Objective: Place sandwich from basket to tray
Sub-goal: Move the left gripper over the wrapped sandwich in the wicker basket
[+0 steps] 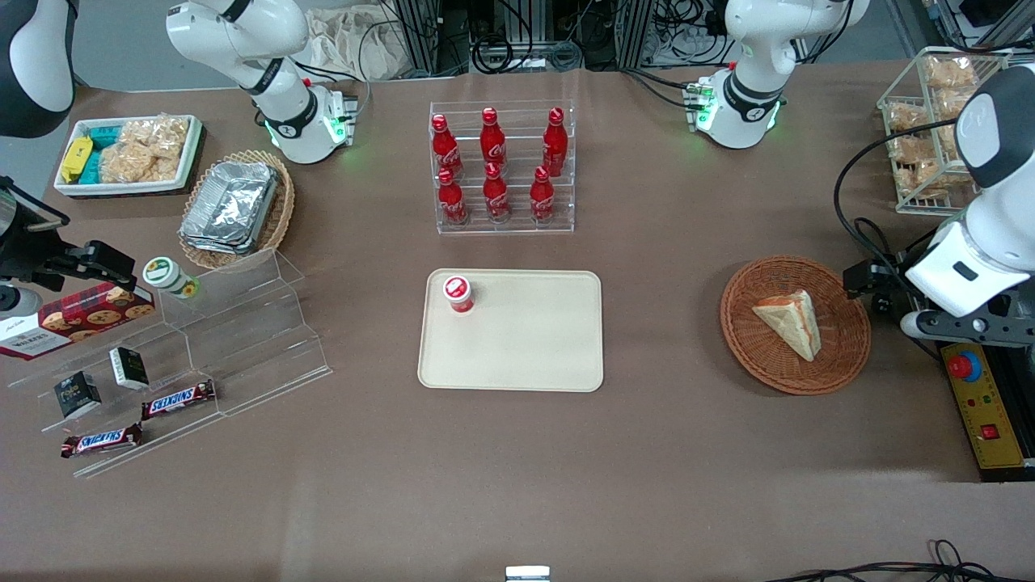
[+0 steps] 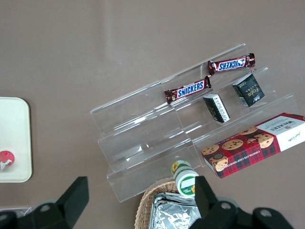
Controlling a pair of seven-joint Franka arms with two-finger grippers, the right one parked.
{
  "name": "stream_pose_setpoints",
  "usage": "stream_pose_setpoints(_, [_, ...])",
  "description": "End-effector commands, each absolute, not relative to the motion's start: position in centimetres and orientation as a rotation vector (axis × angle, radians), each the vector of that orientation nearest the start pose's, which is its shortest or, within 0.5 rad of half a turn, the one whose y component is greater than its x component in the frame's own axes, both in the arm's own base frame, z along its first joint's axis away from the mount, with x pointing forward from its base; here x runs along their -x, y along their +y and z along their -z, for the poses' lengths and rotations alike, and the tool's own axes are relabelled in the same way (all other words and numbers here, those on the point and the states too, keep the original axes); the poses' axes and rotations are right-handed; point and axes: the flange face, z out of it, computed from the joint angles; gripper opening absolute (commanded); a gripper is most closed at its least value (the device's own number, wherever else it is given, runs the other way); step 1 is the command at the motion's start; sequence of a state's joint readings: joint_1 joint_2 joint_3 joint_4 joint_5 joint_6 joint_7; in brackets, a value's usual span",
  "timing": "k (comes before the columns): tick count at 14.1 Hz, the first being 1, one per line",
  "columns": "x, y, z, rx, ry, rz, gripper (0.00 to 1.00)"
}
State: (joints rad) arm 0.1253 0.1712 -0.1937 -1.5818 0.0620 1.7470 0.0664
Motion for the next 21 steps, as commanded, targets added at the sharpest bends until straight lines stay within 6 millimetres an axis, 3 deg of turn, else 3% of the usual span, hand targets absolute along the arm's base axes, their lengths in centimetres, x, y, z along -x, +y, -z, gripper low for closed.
stream_pose_setpoints(1, [-62.4, -2.1, -53.3, 3.109, 0.243, -0.013, 1.0])
stream_pose_setpoints(4, [-62.9, -1.4, -51.4, 3.113, 0.204, -0.063, 1.0])
stream_pose_setpoints(8, [-61.8, -1.6, -46.1, 3.065, -0.489, -0.079, 1.0])
stream_pose_setpoints(11, [-59.2, -1.7, -41.1, 3.048, -0.628, 0.002, 1.0])
stream_pose_setpoints(13, [-58.8, -1.7, -38.0, 2.993, -0.851, 0.014, 1.0])
stream_pose_setpoints(16, [-57.9, -2.0, -33.4, 2.97, -0.947, -0.006, 1.0])
stream_pose_setpoints(17, [-57.7, -1.8, -32.5, 2.957, -0.983, -0.008, 1.0])
stream_pose_setpoints(19, [-57.4, 1.0, -31.1, 2.915, -1.067, -0.029, 1.0])
stream_pose_setpoints(21, [-57.0, 1.2, -30.3, 2.913, -1.072, -0.034, 1.0])
